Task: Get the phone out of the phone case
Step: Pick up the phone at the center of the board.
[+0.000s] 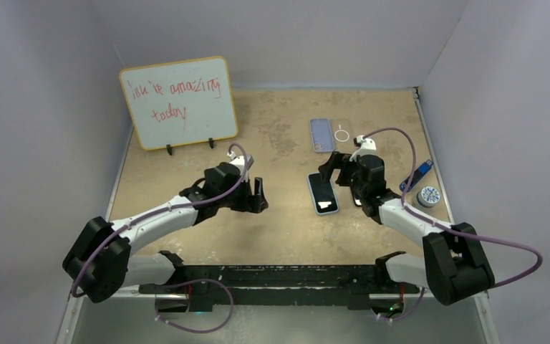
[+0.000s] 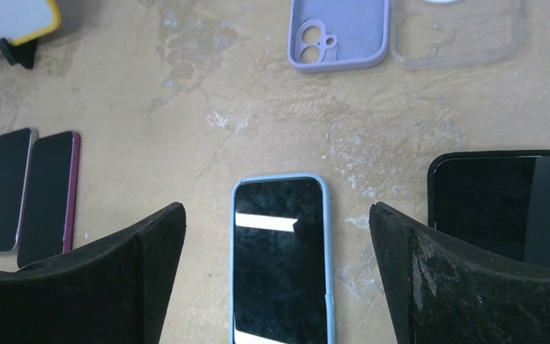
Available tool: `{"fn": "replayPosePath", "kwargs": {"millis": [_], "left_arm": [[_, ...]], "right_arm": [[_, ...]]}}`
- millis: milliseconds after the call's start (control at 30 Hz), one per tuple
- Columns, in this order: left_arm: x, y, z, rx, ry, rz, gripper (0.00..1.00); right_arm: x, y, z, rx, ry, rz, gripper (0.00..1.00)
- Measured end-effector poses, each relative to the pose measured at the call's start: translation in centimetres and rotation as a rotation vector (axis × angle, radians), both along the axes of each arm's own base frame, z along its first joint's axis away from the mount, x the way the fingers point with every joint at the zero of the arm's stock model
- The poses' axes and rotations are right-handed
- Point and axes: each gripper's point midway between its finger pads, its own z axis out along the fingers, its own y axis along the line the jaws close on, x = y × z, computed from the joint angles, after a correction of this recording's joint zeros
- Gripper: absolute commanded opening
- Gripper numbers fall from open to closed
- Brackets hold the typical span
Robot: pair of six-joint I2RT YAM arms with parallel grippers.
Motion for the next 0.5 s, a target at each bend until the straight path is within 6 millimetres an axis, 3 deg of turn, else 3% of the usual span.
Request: {"fn": "replayPosePath", "kwargs": {"millis": [267, 500], "left_arm": [[0.1, -0.4, -3.0, 0.024, 0.062, 0.005, 0.81], [0.4, -0.2, -3.7, 0.045, 0.06, 0.018, 0.82]], "right_arm": [[0.7, -0.7, 1.9, 0.008, -0.084, -0.051, 0.99], [0.9, -1.0, 1.9, 0.001, -0.087, -0.067, 0.99]]}}
